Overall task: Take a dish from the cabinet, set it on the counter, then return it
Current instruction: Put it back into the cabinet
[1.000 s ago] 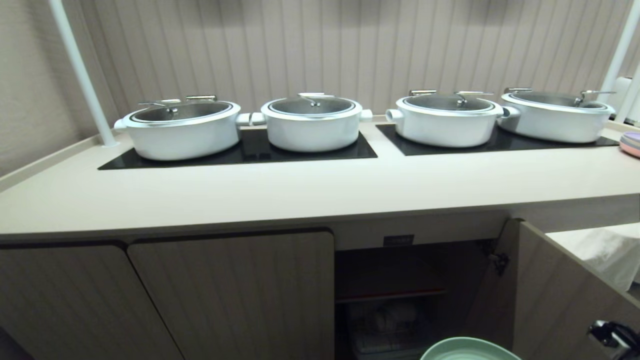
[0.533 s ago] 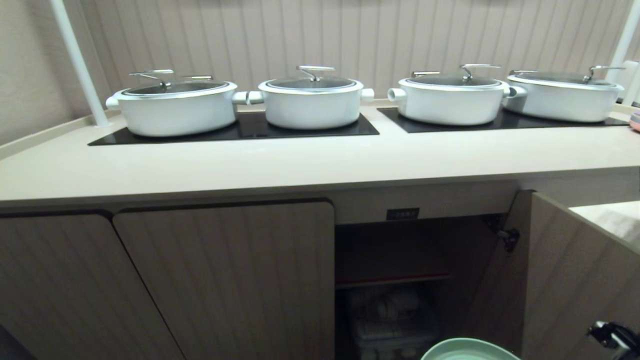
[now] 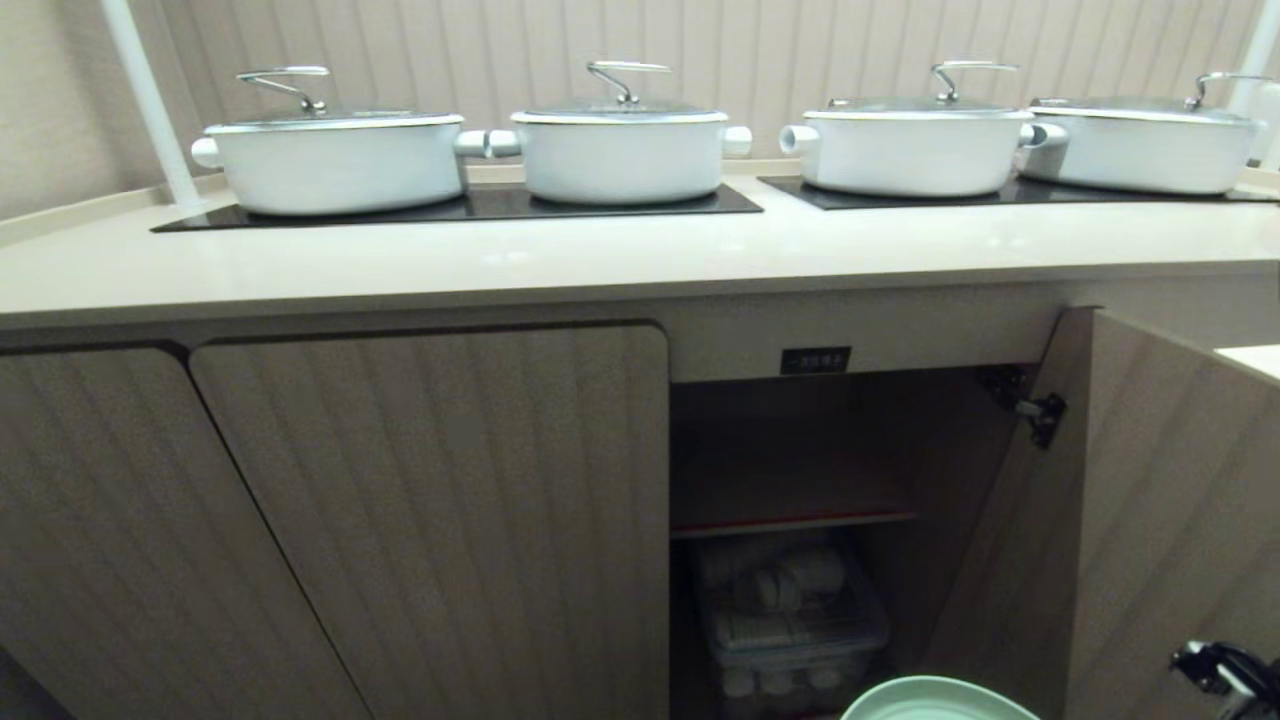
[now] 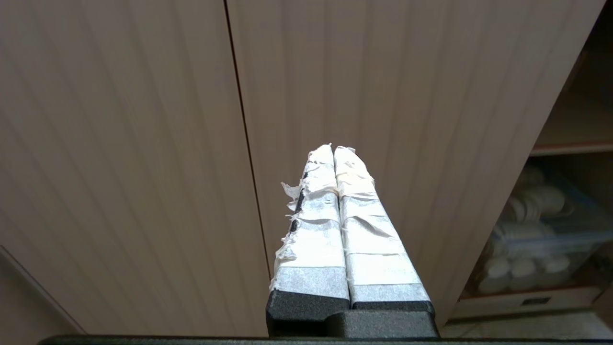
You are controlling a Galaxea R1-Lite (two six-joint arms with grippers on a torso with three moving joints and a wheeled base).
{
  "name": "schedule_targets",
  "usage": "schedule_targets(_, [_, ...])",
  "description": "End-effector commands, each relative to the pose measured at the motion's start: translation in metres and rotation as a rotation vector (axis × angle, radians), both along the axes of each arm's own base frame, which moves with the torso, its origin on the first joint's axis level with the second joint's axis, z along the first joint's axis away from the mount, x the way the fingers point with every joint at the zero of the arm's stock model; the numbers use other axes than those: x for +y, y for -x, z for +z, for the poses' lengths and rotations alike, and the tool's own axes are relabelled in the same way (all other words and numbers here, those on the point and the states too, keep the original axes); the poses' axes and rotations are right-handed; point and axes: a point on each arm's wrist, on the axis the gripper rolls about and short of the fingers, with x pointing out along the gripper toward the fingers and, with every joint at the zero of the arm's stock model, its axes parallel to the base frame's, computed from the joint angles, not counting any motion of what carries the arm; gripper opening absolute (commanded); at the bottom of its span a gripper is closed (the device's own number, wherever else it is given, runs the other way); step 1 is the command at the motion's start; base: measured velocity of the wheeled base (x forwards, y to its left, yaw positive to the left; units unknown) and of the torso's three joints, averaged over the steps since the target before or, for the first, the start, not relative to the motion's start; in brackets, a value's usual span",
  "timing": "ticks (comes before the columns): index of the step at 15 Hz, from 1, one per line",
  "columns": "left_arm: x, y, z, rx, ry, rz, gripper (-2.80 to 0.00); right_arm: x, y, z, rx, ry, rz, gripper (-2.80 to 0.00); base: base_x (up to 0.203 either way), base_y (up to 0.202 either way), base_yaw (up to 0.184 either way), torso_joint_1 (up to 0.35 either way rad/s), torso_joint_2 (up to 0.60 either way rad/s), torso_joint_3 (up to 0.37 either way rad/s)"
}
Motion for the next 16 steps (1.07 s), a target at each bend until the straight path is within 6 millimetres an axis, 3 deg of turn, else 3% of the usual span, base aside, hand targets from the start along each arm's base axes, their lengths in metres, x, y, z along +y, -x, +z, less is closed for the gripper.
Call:
schedule_targets(1, [0.0, 0.0, -0.0001, 0.0, 0.0, 0.001, -2.8, 0.0, 0.0003, -0.0011, 0.009, -0.001, -0.001, -2.8, 0.0, 0.0, 0.0, -0.163, 0.45, 0.319])
schedule_targets(7, [0.0, 0.0, -0.0001, 0.0, 0.0, -0.001, -2.8, -0.0004, 0.0011, -0.002, 0.013, 0.0, -0.003, -2.8, 0.0, 0.0, 0.0, -0.131, 0.43, 0.305])
schedule_targets(16, [0.0, 0.0, -0.0001, 0.0, 0.0, -0.001, -2.8, -0.0008, 0.0029, -0.0037, 0.019, 0.003, -0.002, -2.8, 0.0, 0.0, 0.0, -0.01, 0.04, 0.032])
